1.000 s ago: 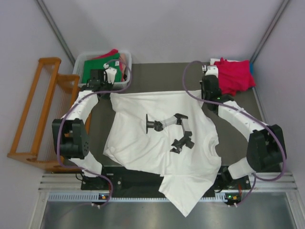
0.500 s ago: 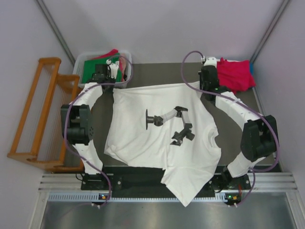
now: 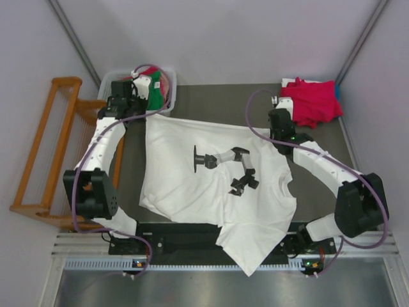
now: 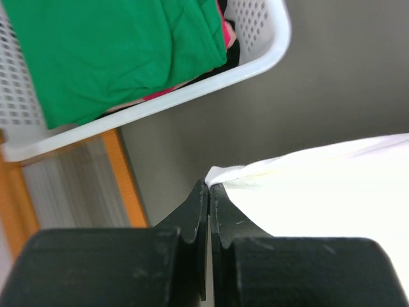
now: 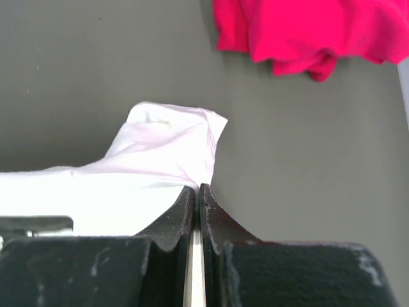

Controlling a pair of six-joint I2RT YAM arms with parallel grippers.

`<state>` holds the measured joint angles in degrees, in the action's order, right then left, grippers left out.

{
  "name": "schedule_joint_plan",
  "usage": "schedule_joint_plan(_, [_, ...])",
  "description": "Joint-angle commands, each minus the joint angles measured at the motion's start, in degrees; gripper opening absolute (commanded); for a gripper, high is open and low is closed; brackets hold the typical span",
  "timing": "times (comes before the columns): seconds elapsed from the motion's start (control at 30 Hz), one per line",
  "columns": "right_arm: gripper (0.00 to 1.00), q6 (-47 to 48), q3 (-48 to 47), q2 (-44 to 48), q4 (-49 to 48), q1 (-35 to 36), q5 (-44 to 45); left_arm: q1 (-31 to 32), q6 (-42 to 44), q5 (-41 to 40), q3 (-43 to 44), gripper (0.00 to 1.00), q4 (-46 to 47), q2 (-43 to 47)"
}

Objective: Fold and stack the t-shirts

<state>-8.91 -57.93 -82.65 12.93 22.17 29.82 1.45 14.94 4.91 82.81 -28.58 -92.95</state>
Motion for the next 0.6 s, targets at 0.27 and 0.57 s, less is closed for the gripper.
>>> schedule_joint_plan(0.27, [0.0,-5.7,4.0,14.2,12.1,5.0,6.9,-0.8,5.3,5.0,-0.8,0.0,-13.3,13.1])
schedule_joint_plan(0.57, [0.0,-6.9,2.7,13.7,16.0,5.0,6.9,-0.7,5.8,9.2,2.4,0.0,-17.9,14.9])
